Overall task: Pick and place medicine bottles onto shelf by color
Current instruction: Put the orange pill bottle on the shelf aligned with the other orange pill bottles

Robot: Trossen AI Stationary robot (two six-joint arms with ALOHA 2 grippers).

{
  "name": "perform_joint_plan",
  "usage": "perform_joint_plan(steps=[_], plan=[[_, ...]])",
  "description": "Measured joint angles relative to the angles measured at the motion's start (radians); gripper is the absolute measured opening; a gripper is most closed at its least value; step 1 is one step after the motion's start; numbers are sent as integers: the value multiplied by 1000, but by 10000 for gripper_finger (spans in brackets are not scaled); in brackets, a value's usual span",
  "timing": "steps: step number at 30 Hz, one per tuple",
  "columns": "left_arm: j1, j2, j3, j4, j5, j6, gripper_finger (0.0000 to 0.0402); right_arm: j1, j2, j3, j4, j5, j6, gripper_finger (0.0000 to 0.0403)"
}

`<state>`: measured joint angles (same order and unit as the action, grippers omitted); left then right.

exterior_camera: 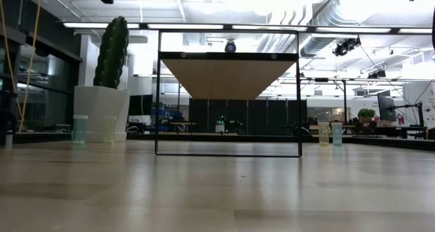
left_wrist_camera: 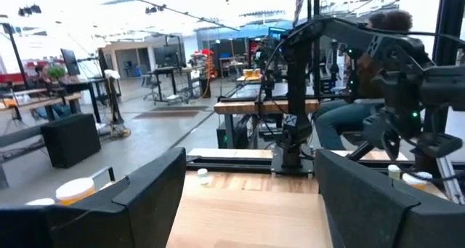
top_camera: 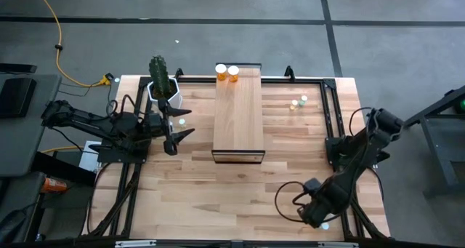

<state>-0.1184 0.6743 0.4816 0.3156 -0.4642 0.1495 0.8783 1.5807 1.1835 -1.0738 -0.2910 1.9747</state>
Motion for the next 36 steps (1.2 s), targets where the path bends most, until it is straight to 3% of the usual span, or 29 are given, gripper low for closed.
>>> perform_joint_plan(steps=[12, 36], plan=[[0, 0, 0, 3, 0, -18, 294, 2, 69, -2, 83, -16, -19, 279], [0, 0, 0, -4, 0, -15, 294, -25, 205, -5, 70, -115, -149, 279]])
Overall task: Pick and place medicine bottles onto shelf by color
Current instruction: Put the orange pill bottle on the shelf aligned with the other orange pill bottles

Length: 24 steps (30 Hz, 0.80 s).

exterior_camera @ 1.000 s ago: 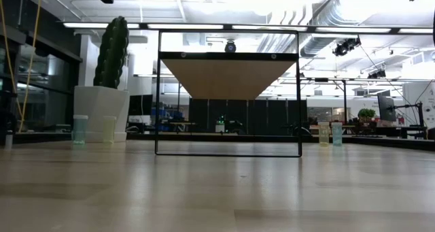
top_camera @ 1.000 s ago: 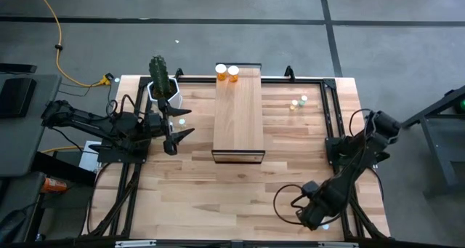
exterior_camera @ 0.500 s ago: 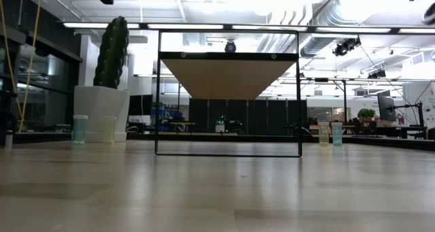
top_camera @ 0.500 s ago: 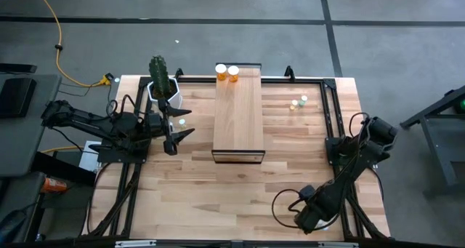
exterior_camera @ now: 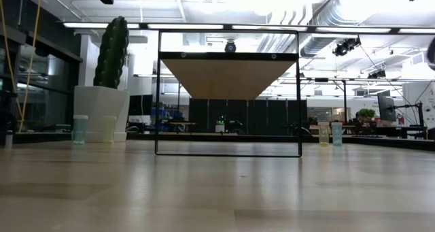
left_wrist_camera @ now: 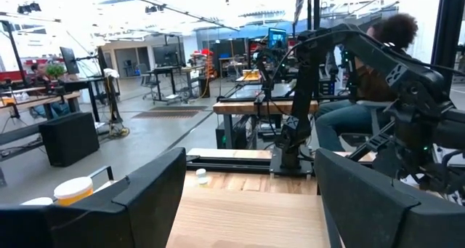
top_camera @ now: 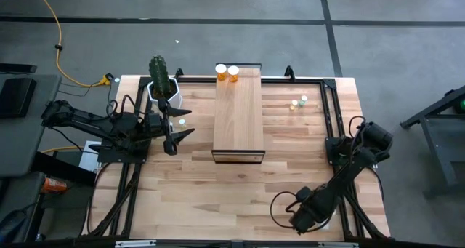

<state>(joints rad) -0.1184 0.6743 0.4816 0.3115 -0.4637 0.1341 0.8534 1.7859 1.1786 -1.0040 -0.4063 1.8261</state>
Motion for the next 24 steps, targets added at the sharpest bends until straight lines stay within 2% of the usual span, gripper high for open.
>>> perform_joint_plan(steps=[18, 24], plan=[[0, 0, 0, 0, 0, -3, 294, -16, 0, 0, -9, -62, -10, 278], [0, 0, 0, 0, 0, -2, 294, -15, 0, 0, -9, -65, -10, 240]])
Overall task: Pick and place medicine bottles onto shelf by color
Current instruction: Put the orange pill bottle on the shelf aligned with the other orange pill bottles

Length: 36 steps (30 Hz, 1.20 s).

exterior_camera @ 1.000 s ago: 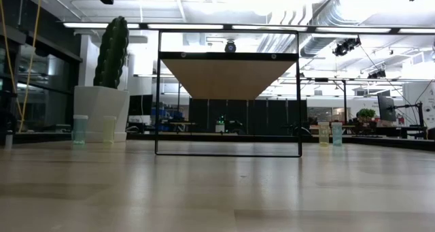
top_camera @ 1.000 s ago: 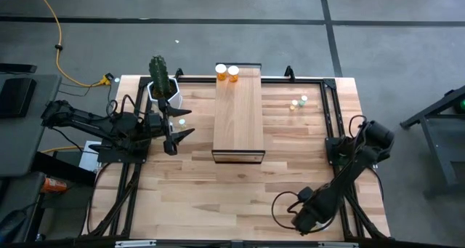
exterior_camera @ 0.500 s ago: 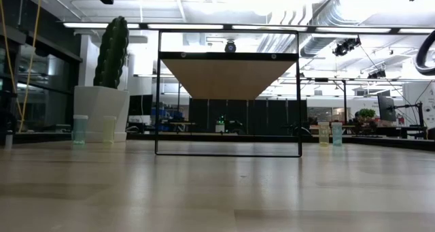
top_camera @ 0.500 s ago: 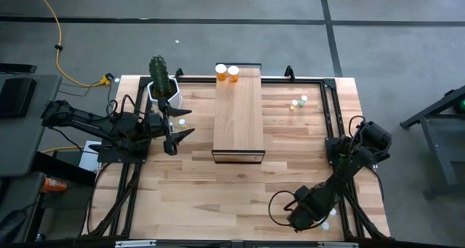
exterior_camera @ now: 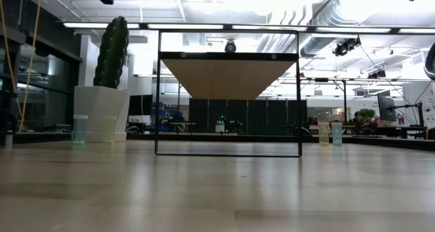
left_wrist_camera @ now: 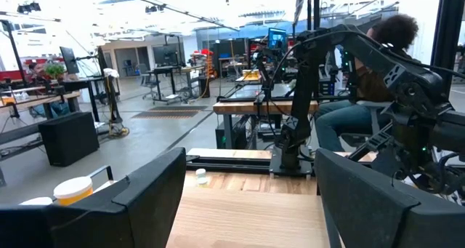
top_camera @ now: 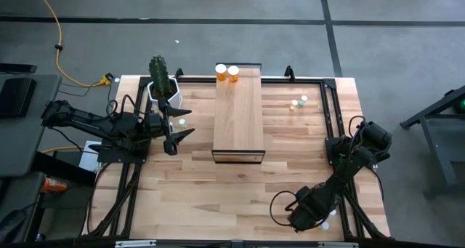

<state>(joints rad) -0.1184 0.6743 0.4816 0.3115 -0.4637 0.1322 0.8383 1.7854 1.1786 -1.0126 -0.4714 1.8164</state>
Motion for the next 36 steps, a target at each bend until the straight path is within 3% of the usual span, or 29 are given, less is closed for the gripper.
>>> perform_joint_plan(steps=[7, 17, 24, 36], plan=[[0, 0, 0, 0, 0, 0, 294, 0, -1, 0, 0, -2, -12, 195], [0, 0, 0, 0, 0, 0, 294, -36, -18, 37, -35, 29, -212, 195], [0, 0, 0, 0, 0, -4, 294, -103, -74, 217, -158, 281, -436, 195], [0, 0, 0, -21, 1, -50, 294, -338, -91, 785, -456, 742, -923, 195]])
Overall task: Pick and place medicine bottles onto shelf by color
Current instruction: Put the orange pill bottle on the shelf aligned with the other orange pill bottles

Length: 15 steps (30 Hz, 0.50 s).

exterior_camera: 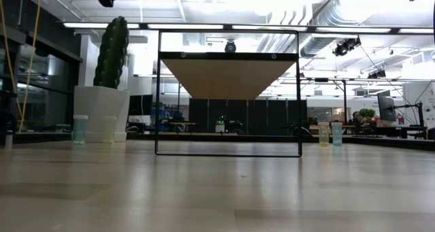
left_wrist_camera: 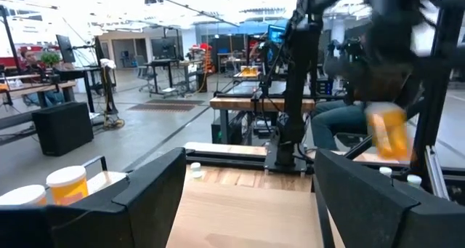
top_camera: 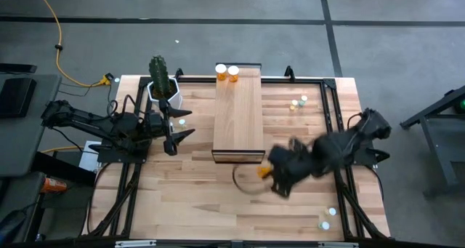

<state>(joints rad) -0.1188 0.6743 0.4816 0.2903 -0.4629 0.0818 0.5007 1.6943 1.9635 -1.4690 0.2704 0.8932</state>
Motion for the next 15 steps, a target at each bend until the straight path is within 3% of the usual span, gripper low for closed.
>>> perform_joint_plan(steps=[6, 15], plan=[[0, 0, 0, -22, 11, -3, 294, -253, 0, 103, -98, 184, -305, 195], [0, 11, 0, -53, 17, -91, 294, -683, 82, 97, -76, 165, -602, 195]])
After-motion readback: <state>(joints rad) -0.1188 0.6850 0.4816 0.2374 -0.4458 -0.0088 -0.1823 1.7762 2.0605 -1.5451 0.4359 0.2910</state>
